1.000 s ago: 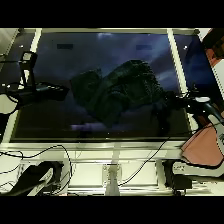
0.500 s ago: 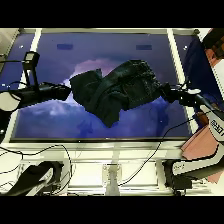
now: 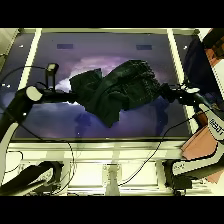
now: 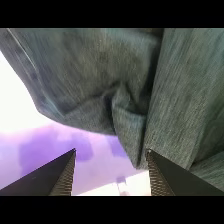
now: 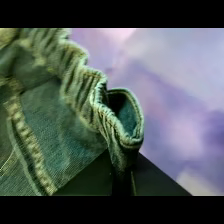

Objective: Fold the clothes and pants, and hang the long-sleeved shirts on hangers.

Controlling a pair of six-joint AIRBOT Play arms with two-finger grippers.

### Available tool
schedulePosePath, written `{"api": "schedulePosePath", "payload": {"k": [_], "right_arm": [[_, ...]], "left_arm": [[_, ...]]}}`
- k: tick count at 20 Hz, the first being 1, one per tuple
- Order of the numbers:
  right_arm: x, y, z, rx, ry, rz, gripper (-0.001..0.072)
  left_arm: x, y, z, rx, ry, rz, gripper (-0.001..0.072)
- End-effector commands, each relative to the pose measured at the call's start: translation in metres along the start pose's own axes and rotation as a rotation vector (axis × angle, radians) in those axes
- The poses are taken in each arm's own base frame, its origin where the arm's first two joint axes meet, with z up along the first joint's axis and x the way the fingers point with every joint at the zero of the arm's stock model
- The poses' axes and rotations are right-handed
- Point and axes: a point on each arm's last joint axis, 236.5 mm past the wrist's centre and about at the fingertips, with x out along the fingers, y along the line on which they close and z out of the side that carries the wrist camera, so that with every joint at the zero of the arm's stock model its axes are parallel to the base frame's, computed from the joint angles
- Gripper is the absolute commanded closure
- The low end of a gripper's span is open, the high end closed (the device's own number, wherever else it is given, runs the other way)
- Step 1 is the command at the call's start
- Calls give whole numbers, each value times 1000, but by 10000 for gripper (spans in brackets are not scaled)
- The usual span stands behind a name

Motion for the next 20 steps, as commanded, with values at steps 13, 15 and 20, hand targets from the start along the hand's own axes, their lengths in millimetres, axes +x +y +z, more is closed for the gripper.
{"api": "schedulePosePath", "payload": {"k": [13, 15, 20], "right_arm": [[-27, 42, 3, -165, 7, 85, 656], [-34, 54, 3, -224, 14, 110, 655], [-91, 97, 29, -482, -80, 101, 657]], "left_arm": [[112, -30, -18, -218, -11, -157, 443], [108, -29, 4, -213, -64, -151, 672], [32, -20, 111, -57, -324, -102, 674]]}}
